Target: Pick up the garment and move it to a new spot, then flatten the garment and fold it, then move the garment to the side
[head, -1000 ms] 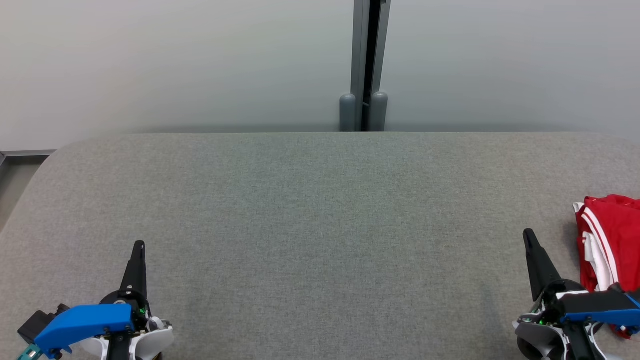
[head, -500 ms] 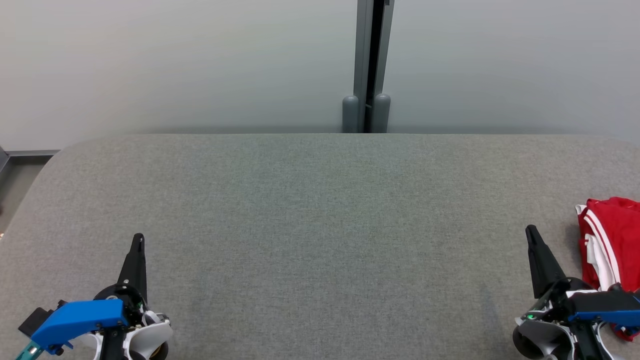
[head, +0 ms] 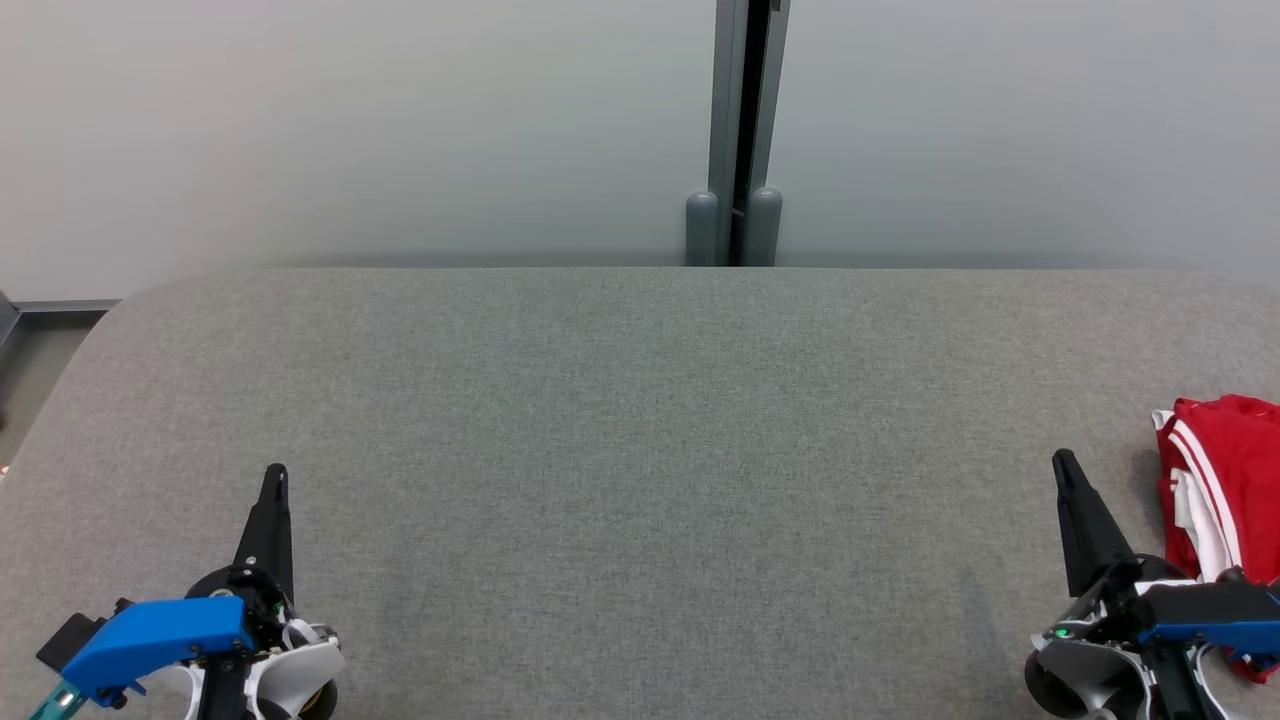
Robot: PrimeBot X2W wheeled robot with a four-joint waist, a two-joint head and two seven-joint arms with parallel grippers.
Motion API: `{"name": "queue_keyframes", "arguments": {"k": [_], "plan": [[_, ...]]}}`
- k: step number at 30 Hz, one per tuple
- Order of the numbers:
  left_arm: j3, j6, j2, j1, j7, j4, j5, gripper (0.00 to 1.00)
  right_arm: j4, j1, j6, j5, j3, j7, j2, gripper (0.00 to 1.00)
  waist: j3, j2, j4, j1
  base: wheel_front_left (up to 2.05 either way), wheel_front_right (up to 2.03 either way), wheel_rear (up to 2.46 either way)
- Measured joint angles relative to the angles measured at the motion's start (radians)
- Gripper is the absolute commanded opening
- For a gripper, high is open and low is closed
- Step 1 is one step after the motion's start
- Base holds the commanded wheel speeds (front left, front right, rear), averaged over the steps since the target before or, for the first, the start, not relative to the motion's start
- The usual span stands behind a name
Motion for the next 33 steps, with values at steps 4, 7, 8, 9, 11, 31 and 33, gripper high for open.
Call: {"name": "queue_keyframes", "arguments": {"k": [4, 7, 8, 9, 11, 31, 33], "plan": [[0.0, 0.0, 0.0, 0.0, 0.0, 0.0, 0.0, 0.0, 0.0, 0.0, 0.0, 0.0, 0.0, 0.0, 0.0, 0.0, 0.0, 0.0, 0.0, 0.0, 0.0, 0.0, 0.0], [0.0, 0.0, 0.0, 0.0, 0.0, 0.0, 0.0, 0.0, 0.0, 0.0, 0.0, 0.0, 0.0, 0.0, 0.0, 0.0, 0.0, 0.0, 0.0, 0.0, 0.0, 0.0, 0.0], [0.0, 0.0, 0.0, 0.0, 0.0, 0.0, 0.0, 0.0, 0.0, 0.0, 0.0, 0.0, 0.0, 0.0, 0.0, 0.0, 0.0, 0.0001, 0.0, 0.0, 0.0, 0.0, 0.0], [0.0, 0.0, 0.0, 0.0, 0.0, 0.0, 0.0, 0.0, 0.0, 0.0, 0.0, 0.0, 0.0, 0.0, 0.0, 0.0, 0.0, 0.0, 0.0, 0.0, 0.0, 0.0, 0.0], [0.0, 0.0, 0.0, 0.0, 0.0, 0.0, 0.0, 0.0, 0.0, 0.0, 0.0, 0.0, 0.0, 0.0, 0.0, 0.0, 0.0, 0.0, 0.0, 0.0, 0.0, 0.0, 0.0], [0.0, 0.0, 0.0, 0.0, 0.0, 0.0, 0.0, 0.0, 0.0, 0.0, 0.0, 0.0, 0.0, 0.0, 0.0, 0.0, 0.0, 0.0, 0.0, 0.0, 0.0, 0.0, 0.0], [0.0, 0.0, 0.0, 0.0, 0.0, 0.0, 0.0, 0.0, 0.0, 0.0, 0.0, 0.0, 0.0, 0.0, 0.0, 0.0, 0.0, 0.0, 0.0, 0.0, 0.0, 0.0, 0.0]]}}
